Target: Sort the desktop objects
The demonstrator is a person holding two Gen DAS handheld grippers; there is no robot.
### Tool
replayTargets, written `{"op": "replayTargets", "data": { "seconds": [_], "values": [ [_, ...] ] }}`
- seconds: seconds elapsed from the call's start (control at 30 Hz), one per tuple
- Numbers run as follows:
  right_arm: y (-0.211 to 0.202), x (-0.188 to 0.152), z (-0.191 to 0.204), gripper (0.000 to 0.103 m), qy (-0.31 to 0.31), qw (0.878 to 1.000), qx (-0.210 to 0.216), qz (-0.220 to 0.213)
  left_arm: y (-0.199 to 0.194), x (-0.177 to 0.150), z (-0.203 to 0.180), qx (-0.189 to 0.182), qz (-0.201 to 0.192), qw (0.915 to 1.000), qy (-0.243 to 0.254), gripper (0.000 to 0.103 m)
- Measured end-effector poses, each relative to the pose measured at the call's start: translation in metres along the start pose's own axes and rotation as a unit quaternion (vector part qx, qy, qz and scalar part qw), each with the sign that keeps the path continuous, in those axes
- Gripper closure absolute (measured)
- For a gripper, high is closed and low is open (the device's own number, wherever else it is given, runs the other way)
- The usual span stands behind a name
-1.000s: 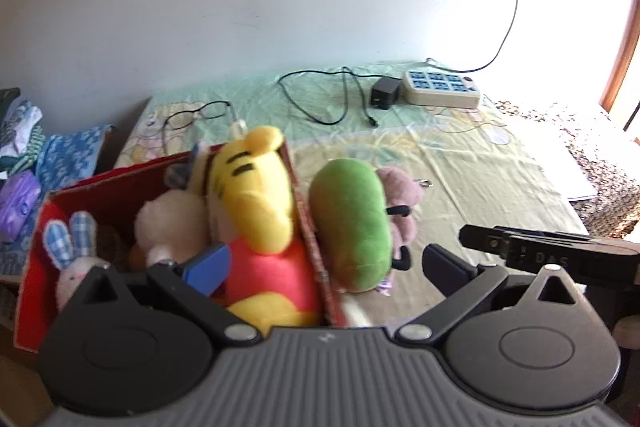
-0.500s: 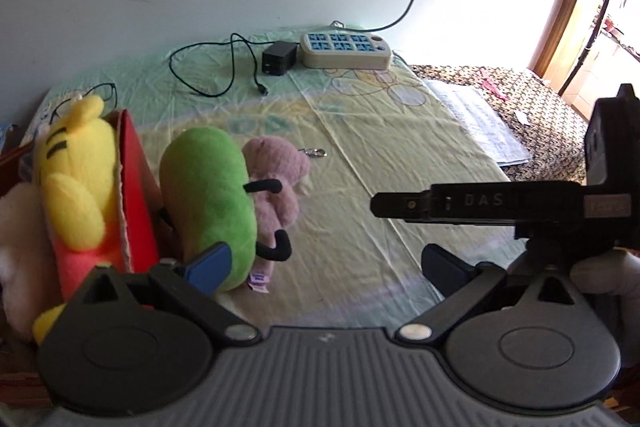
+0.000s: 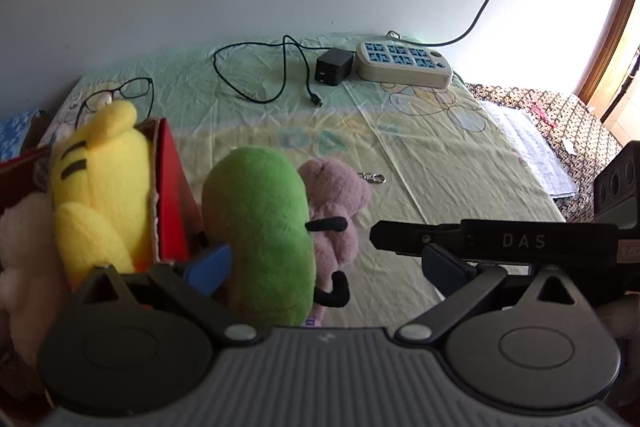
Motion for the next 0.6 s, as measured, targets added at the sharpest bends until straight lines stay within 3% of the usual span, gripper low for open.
{"op": "replayTargets", "data": {
  "seconds": [0.27,0.43,0.5,0.6],
  "values": [
    [-0.009,0.004,-0.014,0.064,0.016,0.999,-0.023,-0.022,0.028,-0.003,-0.009,0.037,0.024,0.9980,0.046,0.001],
    [-0.022,0.018,-0.026,0.064,0.051,0.996,-0.030,-0.059,0.034,-0.003,-0.014,0.047,0.009,0.9974,0.055,0.001],
    [-0.031,0.022,-0.028,0.064,0.049,0.996,-0.036,-0.072,0.032,-0.003,-0.017,0.040,0.007,0.9976,0.055,0.001],
    [-0.042,0.026,-0.031,0.064,0.050,0.994,-0.041,-0.084,0.023,-0.005,-0.036,-0.008,0.004,0.9989,0.046,0.001]
  ]
}}
Point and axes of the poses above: each gripper's, at about its wrist camera, not at the fingertips, and y roughly the way its jaws point, z to its left, x to its top, the point moved 7 cm from there along y, roughly the way its jaws point, and after that the axes turned 13 degrees about -z, right-handed, at the moved point
